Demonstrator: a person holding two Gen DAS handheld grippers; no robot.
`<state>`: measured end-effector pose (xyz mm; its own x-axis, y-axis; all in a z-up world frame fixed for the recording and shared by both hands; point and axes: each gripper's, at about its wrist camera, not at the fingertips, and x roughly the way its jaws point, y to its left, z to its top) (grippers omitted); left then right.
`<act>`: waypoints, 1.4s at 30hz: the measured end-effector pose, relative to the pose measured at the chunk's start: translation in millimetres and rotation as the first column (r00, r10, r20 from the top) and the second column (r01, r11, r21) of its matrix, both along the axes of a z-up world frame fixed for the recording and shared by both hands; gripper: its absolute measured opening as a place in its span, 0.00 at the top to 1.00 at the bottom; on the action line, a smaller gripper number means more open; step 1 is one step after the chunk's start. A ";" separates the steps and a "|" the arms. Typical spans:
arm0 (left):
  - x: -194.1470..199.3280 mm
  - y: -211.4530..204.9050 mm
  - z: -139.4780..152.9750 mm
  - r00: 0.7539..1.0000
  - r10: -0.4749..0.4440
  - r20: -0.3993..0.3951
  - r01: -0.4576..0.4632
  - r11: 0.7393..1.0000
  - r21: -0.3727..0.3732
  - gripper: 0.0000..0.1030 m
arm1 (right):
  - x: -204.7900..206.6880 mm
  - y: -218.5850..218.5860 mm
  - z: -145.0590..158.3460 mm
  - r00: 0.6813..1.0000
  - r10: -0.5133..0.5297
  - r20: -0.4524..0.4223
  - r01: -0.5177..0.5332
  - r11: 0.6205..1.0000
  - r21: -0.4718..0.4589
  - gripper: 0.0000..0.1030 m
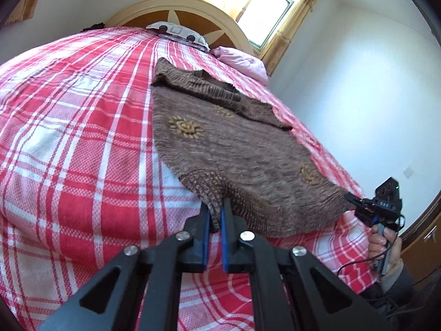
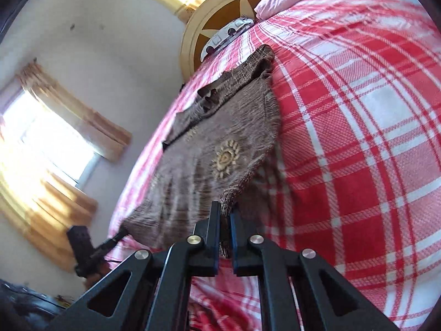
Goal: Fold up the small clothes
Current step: 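Lift the hem and fold it over onto the collar with both grippers, release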
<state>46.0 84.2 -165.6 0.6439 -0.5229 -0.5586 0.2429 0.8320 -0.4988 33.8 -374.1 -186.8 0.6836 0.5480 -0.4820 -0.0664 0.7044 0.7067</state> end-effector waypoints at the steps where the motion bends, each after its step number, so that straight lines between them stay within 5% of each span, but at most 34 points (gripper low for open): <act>1: 2.1 -1.0 3.0 1.000 0.001 0.011 -0.001 1.000 0.005 0.94 | 2.1 -0.3 1.9 1.000 -0.001 0.005 0.001 1.000 0.016 0.95; 22: 103.7 8.3 85.4 0.977 0.061 0.203 -0.045 0.996 -0.083 0.94 | 97.5 -21.4 88.2 0.986 -0.034 0.162 0.011 0.990 0.144 0.95; 33: 198.7 6.2 98.8 0.970 0.119 0.210 -0.105 0.991 -0.080 0.94 | 198.6 -29.9 115.3 0.985 -0.065 0.159 0.039 0.987 0.157 0.95; 42: 272.7 3.7 85.8 0.971 0.144 0.192 -0.140 0.990 -0.030 0.94 | 280.6 -29.8 105.6 0.991 -0.074 0.112 0.059 0.989 0.132 0.95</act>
<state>318.7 87.9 -79.8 0.8070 -0.4264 -0.4085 0.2159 0.8570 -0.4679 314.4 -403.9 -81.2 0.7680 0.5516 -0.3253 -0.1098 0.6139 0.7817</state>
